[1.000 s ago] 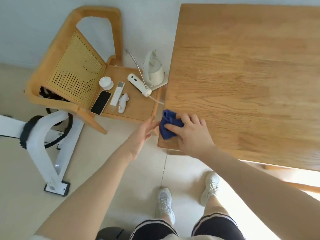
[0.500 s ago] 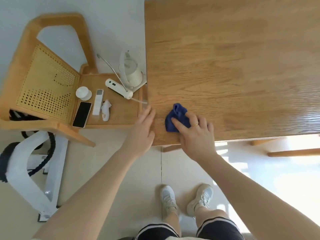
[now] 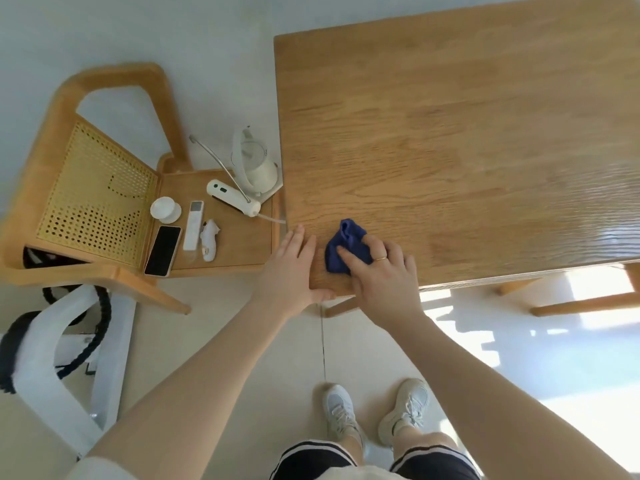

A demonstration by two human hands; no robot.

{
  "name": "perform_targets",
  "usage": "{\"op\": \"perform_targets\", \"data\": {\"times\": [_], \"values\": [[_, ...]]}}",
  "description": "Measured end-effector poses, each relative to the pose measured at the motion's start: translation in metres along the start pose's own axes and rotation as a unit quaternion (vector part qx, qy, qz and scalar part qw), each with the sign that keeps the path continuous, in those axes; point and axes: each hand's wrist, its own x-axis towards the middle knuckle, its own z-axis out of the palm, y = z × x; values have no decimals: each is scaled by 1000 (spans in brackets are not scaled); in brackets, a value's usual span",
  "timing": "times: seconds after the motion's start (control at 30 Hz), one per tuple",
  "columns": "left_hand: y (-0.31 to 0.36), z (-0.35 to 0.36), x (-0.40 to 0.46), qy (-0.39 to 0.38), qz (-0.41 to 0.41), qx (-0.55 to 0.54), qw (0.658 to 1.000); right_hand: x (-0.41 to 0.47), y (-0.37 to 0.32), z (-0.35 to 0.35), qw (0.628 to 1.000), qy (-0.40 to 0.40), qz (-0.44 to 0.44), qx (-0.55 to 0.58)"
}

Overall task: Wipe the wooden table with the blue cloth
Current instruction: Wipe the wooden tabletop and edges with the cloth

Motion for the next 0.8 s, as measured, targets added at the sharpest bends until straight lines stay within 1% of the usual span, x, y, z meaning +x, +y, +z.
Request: {"op": "perform_targets", "data": {"times": [0.07, 0.13, 0.2, 0.27, 0.33, 0.37, 0.4, 0.5, 0.6, 0.67, 0.77, 0.8], "values": [[3, -2, 0, -13, -9, 14, 1000, 2, 30, -2, 999, 19, 48, -9], [5, -2, 0, -21, -15, 21, 999, 1, 64, -7, 992, 38, 119, -16], [6, -1, 0, -24, -17, 29, 999, 1, 90, -12, 980, 28, 197, -10], [7, 1, -1, -24, -19, 35, 999, 5, 99, -14, 964, 15, 267, 1], [9, 1, 0, -24, -26, 41, 999, 7, 88, -12, 956, 20, 293, 6], [10, 1, 1, -25, -30, 46, 998, 5, 77, -12, 960, 21, 278, 11], [13, 0, 1, -26, -35, 53, 998, 1, 63, -10, 970, 21, 243, 12], [20, -4, 4, -27, -41, 72, 996, -19, 27, -5, 994, 22, 105, 5], [34, -8, 8, -29, -7, 73, 997, -23, 31, -6, 999, 13, 31, 17], [51, -7, 12, -39, 20, 63, 997, -21, 55, -8, 999, 9, 33, 14], [79, 2, 22, -17, 40, 45, 998, -21, 103, -15, 995, 20, 99, 12], [89, 5, 24, -9, 47, 43, 998, -23, 118, -17, 994, 24, 109, 5]]}}
